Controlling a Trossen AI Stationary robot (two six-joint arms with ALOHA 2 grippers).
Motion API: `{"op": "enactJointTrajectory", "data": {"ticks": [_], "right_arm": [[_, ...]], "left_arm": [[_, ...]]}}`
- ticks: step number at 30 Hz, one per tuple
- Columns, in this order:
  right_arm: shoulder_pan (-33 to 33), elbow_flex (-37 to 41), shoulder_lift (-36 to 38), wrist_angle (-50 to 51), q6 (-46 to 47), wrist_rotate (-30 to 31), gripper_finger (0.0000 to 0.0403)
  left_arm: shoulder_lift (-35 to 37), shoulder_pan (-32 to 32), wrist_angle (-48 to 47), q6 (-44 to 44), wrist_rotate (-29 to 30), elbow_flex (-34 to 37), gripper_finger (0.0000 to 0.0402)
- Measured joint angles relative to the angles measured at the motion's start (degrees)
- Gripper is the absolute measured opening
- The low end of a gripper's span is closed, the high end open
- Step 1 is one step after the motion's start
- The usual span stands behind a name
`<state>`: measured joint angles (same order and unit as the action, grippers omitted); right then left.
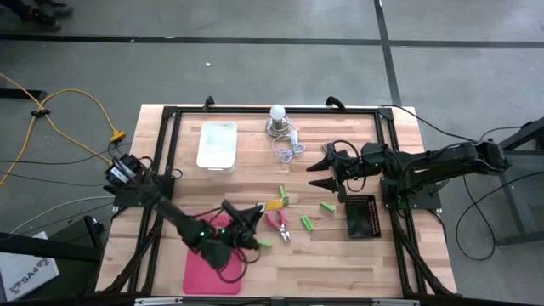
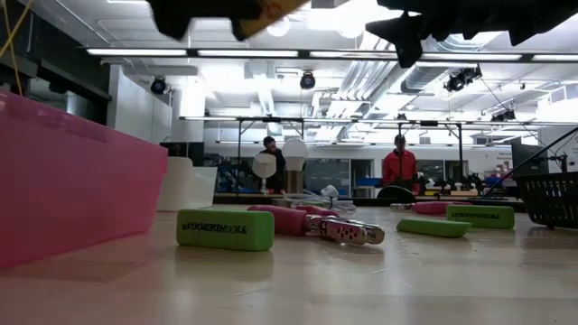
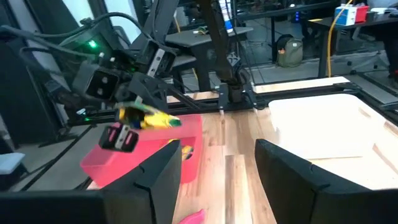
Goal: Pick & Place School Supplies
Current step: Put the crayon box into the pink bin
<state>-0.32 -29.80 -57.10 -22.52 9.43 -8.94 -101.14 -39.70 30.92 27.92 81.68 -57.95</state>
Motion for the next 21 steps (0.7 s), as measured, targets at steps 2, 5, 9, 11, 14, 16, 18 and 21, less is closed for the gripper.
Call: {"op": "enactJointTrajectory", "data": {"ticks": [2, 5, 9, 11, 14, 16, 18, 21], "right_arm": [[0.7, 0.0, 0.0, 0.0, 0.0, 0.0, 0.0194], [1.7, 0.0, 0.0, 0.0, 0.0, 0.0, 0.0194], [3.0, 0.0, 0.0, 0.0, 0.0, 0.0, 0.0194], [3.6, 0.0, 0.0, 0.0, 0.0, 0.0, 0.0194], [4.5, 0.0, 0.0, 0.1, 0.0, 0.0, 0.0194], [5.1, 0.0, 0.0, 0.1, 0.0, 0.0, 0.0194], [5.7, 0.0, 0.0, 0.1, 0.0, 0.0, 0.0194], [6.7, 0.0, 0.0, 0.1, 0.0, 0.0, 0.0194]], "left_arm": [[0.0, -2.0, 0.0, -3.3, 2.0, 0.0, 0.0043], [0.0, -5.3, 0.0, -6.9, 6.1, 0.0, 0.0044], [0.0, -9.9, 2.2, -9.5, 8.1, 0.0, 0.0045], [0.0, -11.9, 4.3, -11.4, 8.4, 0.0, 0.0045], [0.1, -14.3, 4.3, -15.9, 8.6, 0.0, 0.0045], [0.1, -15.8, 4.1, -19.3, 8.6, 0.0, 0.0045], [0.1, -17.3, 3.9, -22.7, 8.7, 0.0, 0.0046], [0.1, -19.6, 3.9, -27.0, 8.7, 0.0, 0.0046]]}}
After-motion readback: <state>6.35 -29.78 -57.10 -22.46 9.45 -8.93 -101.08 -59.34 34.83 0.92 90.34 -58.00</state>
